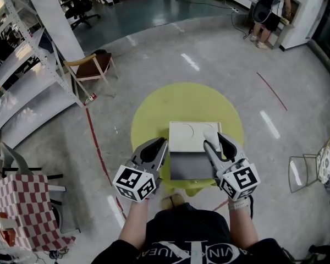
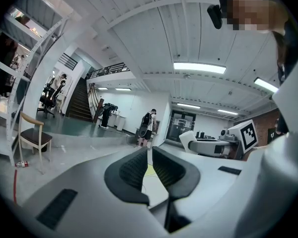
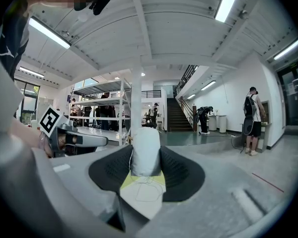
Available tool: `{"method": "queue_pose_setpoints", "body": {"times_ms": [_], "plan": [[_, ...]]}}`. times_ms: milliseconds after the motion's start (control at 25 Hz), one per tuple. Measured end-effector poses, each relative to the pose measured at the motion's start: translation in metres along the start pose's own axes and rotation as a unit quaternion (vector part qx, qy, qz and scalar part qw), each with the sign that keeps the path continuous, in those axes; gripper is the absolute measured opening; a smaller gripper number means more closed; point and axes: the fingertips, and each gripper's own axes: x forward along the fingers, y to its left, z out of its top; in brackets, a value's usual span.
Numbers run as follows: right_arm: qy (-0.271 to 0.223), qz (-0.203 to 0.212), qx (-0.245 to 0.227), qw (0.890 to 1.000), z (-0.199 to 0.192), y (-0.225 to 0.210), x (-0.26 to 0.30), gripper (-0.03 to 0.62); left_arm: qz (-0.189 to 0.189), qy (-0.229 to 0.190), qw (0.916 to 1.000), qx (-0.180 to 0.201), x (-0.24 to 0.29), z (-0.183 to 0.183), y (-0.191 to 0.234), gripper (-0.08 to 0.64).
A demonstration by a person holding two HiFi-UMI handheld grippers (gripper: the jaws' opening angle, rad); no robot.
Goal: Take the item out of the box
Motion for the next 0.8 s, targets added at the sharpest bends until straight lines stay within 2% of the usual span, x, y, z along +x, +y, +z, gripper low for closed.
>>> {"method": "queue_pose_setpoints", "body": {"times_ms": [800], "plan": [[-0.009,-0.007,-0.001,1.000,0.007,0.004,-0.011,0.170,-0.002,-0.010,0.9999,0.005,-0.009,0.007,-0.009,0.033]]}}
